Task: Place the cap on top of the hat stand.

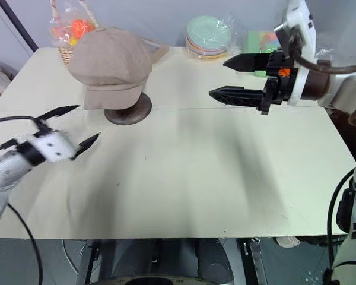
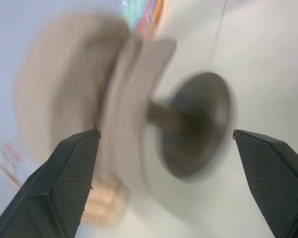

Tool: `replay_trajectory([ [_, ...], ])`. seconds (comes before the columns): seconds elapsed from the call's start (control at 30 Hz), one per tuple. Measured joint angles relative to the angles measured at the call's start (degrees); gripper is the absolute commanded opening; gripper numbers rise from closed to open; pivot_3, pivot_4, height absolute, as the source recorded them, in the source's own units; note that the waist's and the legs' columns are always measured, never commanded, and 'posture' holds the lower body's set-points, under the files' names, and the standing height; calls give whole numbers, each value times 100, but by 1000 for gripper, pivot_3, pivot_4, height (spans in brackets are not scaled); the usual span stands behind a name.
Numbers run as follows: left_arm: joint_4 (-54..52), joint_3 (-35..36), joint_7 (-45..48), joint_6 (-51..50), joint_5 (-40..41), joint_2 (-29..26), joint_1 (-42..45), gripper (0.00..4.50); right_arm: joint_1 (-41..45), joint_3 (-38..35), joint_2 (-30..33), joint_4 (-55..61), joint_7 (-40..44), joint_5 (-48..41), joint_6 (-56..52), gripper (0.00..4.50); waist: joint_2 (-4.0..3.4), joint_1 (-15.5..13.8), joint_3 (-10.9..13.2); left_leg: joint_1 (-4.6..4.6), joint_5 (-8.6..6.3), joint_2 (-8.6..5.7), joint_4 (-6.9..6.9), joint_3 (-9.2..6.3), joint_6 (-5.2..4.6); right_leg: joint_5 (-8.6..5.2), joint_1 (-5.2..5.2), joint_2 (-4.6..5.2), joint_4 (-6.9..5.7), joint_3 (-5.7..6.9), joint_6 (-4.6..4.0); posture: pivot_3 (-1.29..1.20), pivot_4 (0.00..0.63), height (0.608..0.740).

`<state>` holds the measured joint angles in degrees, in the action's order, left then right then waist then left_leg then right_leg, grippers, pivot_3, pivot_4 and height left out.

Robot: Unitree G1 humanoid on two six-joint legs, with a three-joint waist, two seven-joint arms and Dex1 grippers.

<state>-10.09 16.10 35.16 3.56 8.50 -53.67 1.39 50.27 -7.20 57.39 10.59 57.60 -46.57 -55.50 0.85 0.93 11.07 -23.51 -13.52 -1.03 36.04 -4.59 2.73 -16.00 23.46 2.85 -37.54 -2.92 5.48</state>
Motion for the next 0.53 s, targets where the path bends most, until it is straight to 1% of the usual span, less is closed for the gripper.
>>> replay_trajectory([
  [0.07,-123,876,471,-1449,1291,-266,-17,4480,-26,63,6,-134,158,154,155,4500,1,-5,1,1,0,1,10,0,0,-1,-10,-13,1,13,-1,0,150,740],
  [0.13,-116,1653,1027,-2579,2337,-638,-3,4480,-32,168,10,-282,324,309,317,4500,2,12,1,2,0,-1,12,4,0,-1,-12,-14,2,13,0,0,150,740],
  [0.2,-74,2214,1528,-3142,2848,-942,-35,4480,-34,261,6,-459,431,438,412,4500,-1,24,2,4,0,-5,10,11,0,-1,-11,-11,3,10,1,0,150,740],
  [0.27,89,2658,2107,-3566,3084,-1279,-176,4480,-6,380,-8,-694,543,578,506,4500,-1,38,2,5,0,-4,6,14,0,-1,-10,-14,3,9,0,0,150,740],
  [0.4,704,3355,3057,-4066,3104,-1847,-298,4480,137,541,-36,-1159,816,790,650,4500,-4,91,4,6,0,-2,4,14,0,-2,-8,-19,1,9,-1,0,150,740],
  [0.53,1065,3637,3334,-4212,2980,-2119,-161,4480,266,628,-125,-1354,970,895,754,4500,-4,154,4,7,0,-2,2,14,0,-2,-8,-16,2,8,0,0,150,740],
])
